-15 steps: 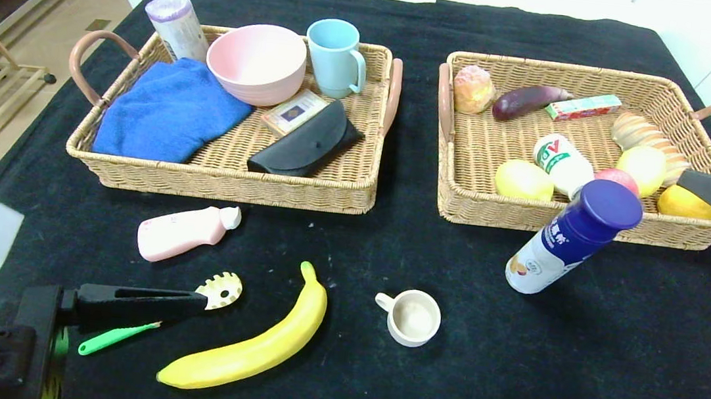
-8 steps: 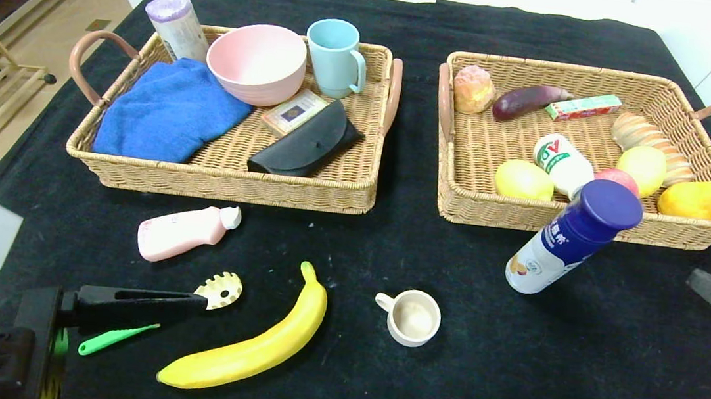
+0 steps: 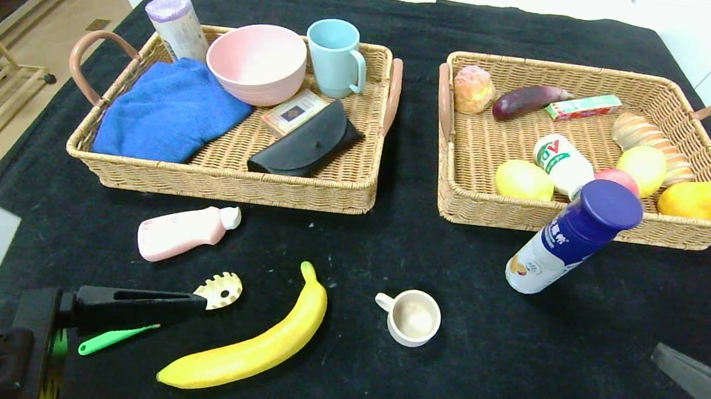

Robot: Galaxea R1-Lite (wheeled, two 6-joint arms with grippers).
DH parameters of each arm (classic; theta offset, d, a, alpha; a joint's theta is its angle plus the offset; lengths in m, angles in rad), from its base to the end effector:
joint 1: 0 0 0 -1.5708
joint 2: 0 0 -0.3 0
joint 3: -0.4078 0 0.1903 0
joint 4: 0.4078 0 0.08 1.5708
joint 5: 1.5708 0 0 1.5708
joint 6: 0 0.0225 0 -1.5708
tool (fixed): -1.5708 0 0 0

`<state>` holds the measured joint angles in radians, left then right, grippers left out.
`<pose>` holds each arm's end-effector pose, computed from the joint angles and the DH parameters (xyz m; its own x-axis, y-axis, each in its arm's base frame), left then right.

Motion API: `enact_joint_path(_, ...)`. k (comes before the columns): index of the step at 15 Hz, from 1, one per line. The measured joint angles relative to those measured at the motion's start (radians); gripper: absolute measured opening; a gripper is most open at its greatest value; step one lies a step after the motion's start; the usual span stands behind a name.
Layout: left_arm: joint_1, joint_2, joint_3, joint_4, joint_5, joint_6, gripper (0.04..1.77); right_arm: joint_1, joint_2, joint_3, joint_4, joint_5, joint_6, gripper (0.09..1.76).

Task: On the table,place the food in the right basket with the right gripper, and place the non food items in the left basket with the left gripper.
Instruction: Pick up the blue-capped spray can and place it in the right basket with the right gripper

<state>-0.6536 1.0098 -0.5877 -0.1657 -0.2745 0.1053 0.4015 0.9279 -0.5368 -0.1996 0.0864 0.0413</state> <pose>0.0987 -0.0833 0.2255 0.5744 -0.7813 -0.2441 0.8102 0.5852 0.0333 0.1014 0.0452 0.2238 0.8666 0.4617 -0.1896 -0.4597 0.8863 0.0569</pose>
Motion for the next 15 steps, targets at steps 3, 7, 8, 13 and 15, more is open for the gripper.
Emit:
enact_joint_path(3, 0.000, 0.000, 0.000, 0.000, 0.000, 0.000, 1.72, 0.026, 0.050, -0.010, -0.049, -0.002, -0.004, 1.70)
enact_joint_path(7, 0.000, -0.008, -0.001, 0.000, 0.000, 0.010, 1.72, 0.063, 0.157, -0.021, -0.155, -0.057, -0.011, 1.70)
enact_joint_path(8, 0.000, -0.010, -0.001, 0.000, 0.000, 0.010, 1.72, 0.070, 0.178, -0.025, -0.171, -0.060, -0.011, 1.70)
enact_joint_path(13, 0.000, -0.013, -0.001, 0.000, 0.000, 0.012, 1.72, 0.100, 0.256, -0.084, -0.182, -0.091, -0.024, 1.70)
enact_joint_path(15, 0.000, -0.013, 0.000, 0.001, 0.000, 0.013, 1.72, 0.104, 0.283, -0.100, -0.190, -0.098, -0.025, 1.70)
